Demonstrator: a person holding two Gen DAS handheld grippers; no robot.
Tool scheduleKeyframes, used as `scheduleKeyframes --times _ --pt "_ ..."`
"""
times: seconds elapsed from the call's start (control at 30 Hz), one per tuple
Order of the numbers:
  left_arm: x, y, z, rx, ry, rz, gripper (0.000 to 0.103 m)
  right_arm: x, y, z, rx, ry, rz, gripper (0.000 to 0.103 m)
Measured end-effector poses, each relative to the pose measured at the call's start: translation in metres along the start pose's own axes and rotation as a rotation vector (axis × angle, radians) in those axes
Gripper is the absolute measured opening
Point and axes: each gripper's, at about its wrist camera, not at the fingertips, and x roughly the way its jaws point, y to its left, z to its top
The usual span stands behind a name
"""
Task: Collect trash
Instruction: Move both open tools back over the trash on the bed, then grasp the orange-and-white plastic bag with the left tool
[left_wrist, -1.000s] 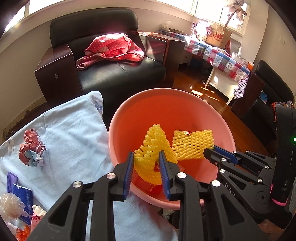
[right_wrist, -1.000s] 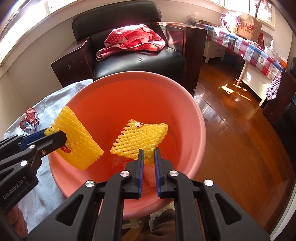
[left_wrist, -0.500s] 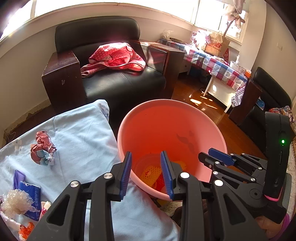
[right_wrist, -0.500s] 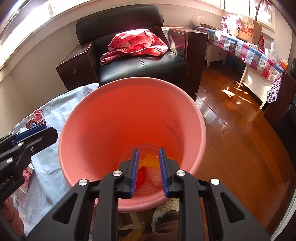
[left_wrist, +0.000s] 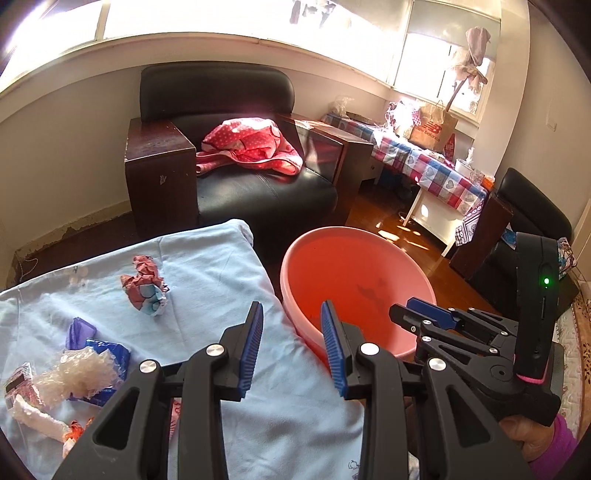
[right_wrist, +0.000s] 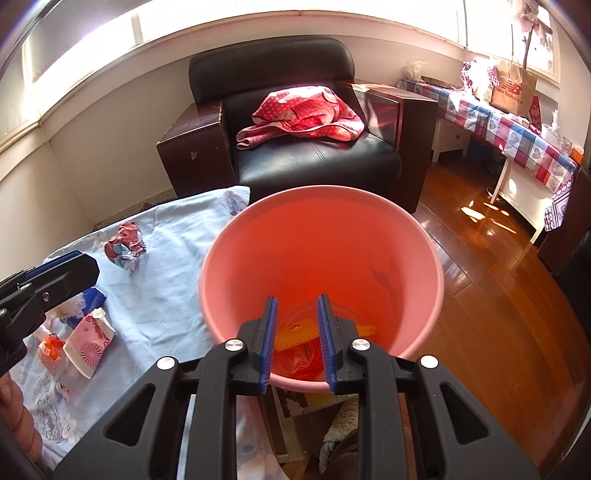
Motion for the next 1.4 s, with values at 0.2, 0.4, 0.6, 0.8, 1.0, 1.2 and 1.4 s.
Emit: scheduleKeyframes --times 0.2,0.4,0.6,0.8,1.0,1.2,1.4 --pt "-0.034 0.028 -0.012 -0.025 -0.032 0.041 0.032 -0.008 0.021 -0.003 -0.023 -0.019 0.050 0.023" --pt "-0.062 0.055 -0.028 -0.058 -0.052 0.088 0.033 -0.009 0.041 -0.008 -0.058 0.001 0.075 0.023" --pt "-0.082 0.081 -0.043 -0.092 -0.056 0.144 0.033 -0.006 0.060 -0.015 -0.089 0.023 0.093 0.023" --pt "-0.096 0.103 -0.059 -0.108 -0.039 0.190 0.033 0.000 0.079 -0.020 -0.122 0.054 0.124 0.023" --pt "-0.106 0.127 -0.077 -0.140 -0.030 0.229 0.037 0.007 0.105 -0.025 -0.166 0.085 0.172 0.023" --pt "-0.108 0.146 -0.100 -0.178 0.009 0.251 0.041 0.013 0.134 -0.032 -0.213 0.132 0.256 0.023" --pt "-0.105 0.165 -0.116 -0.220 0.041 0.268 0.041 0.016 0.162 -0.039 -0.248 0.172 0.351 0.023"
